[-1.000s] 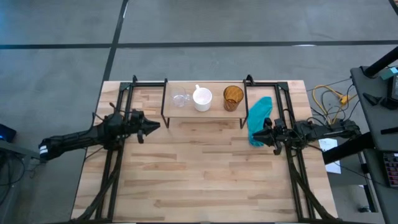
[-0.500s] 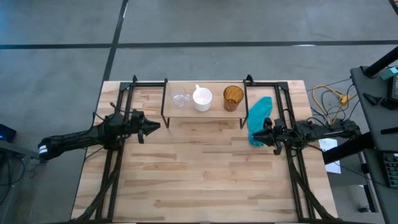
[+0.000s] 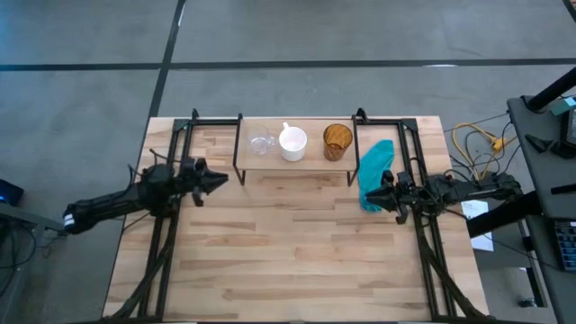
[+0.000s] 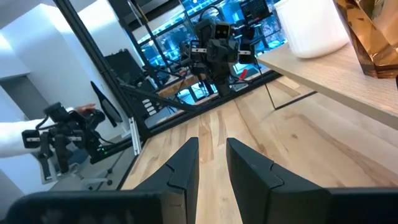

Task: Stack small to large cups/mugs on shelf
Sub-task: Return to Home Position

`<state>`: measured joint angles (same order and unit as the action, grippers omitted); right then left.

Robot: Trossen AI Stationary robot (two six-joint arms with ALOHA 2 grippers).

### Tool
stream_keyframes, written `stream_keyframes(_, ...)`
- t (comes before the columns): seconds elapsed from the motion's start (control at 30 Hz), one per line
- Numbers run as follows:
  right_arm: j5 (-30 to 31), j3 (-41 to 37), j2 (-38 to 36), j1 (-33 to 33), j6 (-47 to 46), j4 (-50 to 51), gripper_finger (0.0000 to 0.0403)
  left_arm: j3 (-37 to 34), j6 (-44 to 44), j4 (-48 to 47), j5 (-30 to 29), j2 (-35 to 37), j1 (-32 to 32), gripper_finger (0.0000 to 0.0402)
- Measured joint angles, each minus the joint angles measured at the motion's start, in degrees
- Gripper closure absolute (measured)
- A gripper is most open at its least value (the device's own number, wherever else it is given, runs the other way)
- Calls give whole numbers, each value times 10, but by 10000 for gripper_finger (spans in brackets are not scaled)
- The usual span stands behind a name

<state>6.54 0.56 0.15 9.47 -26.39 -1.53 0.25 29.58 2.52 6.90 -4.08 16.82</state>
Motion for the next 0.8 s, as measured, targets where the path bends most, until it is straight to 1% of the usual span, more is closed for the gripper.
stream_keyframes(0.13, 0, 0, 0, 0, 0, 0, 326, 0, 0, 4, 0, 28, 0, 343)
stream_keyframes(0.43, 0, 0, 1, 0, 0, 0, 326, 0, 0, 0, -1, 26, 0, 343)
stream_keyframes(0.8, 0, 0, 6, 0, 0, 0, 326, 0, 0, 0, -1, 3, 0, 343)
